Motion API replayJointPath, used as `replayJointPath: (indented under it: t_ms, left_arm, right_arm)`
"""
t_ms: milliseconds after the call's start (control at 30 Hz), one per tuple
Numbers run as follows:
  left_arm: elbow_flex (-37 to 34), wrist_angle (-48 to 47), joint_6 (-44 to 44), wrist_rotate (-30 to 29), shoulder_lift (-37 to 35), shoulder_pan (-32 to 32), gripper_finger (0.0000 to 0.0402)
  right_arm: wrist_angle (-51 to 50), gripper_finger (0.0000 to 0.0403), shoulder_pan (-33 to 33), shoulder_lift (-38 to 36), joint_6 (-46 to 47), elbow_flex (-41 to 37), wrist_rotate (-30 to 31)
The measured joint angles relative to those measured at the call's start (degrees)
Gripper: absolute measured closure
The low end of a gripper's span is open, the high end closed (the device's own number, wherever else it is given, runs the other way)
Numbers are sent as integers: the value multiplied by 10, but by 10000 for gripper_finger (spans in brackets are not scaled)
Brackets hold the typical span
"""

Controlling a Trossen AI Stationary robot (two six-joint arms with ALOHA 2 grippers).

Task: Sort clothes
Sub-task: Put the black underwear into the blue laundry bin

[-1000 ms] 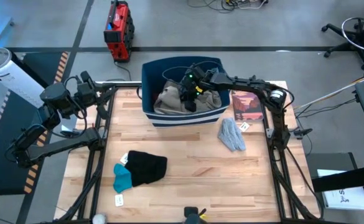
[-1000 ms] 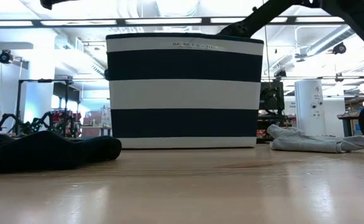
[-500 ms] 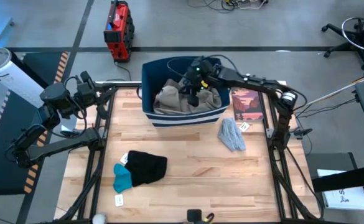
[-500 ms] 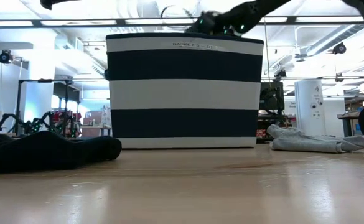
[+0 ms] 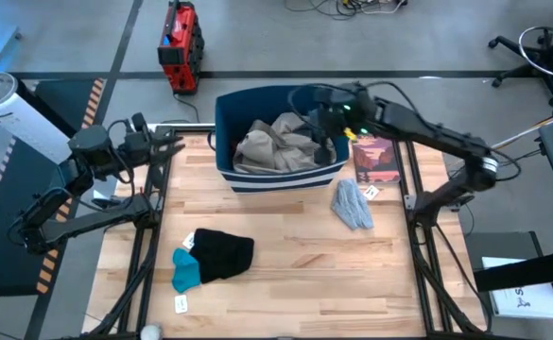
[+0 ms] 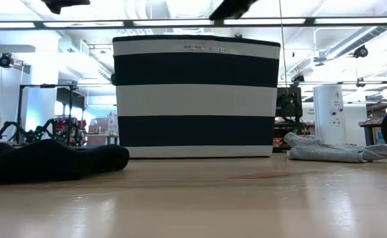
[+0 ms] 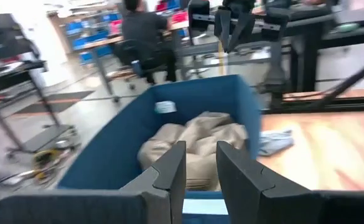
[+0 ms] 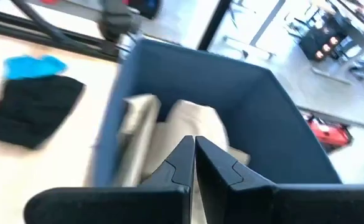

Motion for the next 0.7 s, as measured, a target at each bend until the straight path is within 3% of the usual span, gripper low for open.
replayJointPath:
  t_ms: [133,367,700]
  left_arm:
    - [-3,-2,-9,29,0,-12,325]
    - [-38,-8,-14,31,-1,-44,326]
    - [-133,16,-11,31,0,-119,326]
  right_arm:
    - [-5,403,52,-57,32,-56,11]
    - [-4,403,138,-140,119,-191,118]
    - [42,403,234,-175,248,-345,177]
